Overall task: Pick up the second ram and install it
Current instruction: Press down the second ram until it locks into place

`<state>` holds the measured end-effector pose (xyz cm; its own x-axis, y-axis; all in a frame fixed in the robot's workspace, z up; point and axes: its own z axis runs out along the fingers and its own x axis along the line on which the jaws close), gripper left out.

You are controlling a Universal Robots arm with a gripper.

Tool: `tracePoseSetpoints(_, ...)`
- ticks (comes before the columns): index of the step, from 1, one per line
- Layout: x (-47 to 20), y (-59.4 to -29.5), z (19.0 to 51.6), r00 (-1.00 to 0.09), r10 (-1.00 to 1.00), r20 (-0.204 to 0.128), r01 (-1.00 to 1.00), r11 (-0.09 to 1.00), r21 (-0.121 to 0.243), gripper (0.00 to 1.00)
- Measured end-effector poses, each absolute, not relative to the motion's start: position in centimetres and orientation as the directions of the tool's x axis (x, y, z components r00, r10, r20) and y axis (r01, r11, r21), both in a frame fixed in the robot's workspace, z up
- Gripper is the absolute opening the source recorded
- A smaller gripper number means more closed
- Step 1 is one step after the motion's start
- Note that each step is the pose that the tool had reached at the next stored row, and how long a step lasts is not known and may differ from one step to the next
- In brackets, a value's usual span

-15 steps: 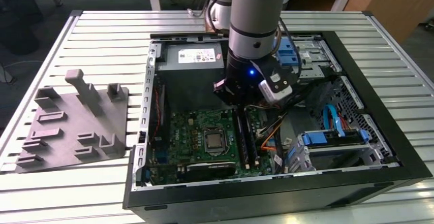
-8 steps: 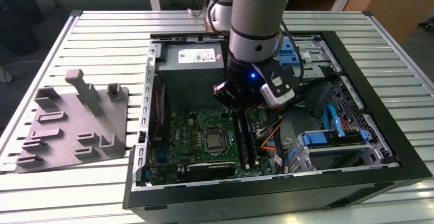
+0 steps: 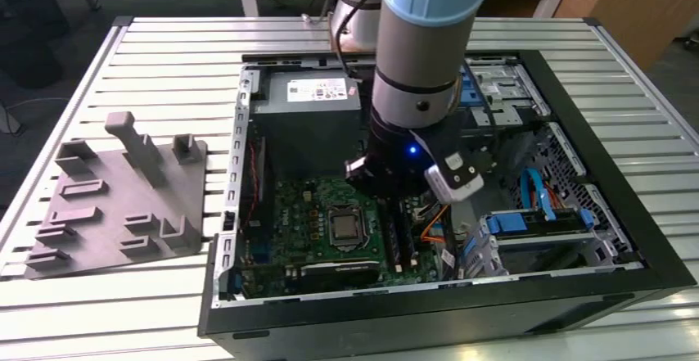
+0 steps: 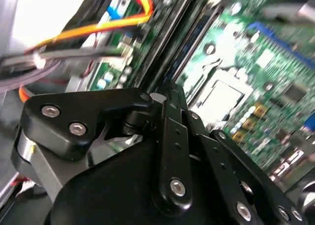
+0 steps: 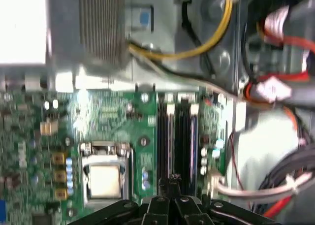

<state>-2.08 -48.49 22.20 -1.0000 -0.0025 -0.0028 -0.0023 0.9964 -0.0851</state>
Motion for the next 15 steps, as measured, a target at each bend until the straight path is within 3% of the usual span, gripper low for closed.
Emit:
tracePoseSetpoints(9, -2.2, -52.4, 21.9, -1.0, -0.003, -0.003, -0.002, 0.996, -0.085, 0.1)
tracePoseSetpoints(15, -2.2, -52.9, 21.7, -1.0, -0.002, -0.003, -0.002, 0.996, -0.085, 0.1)
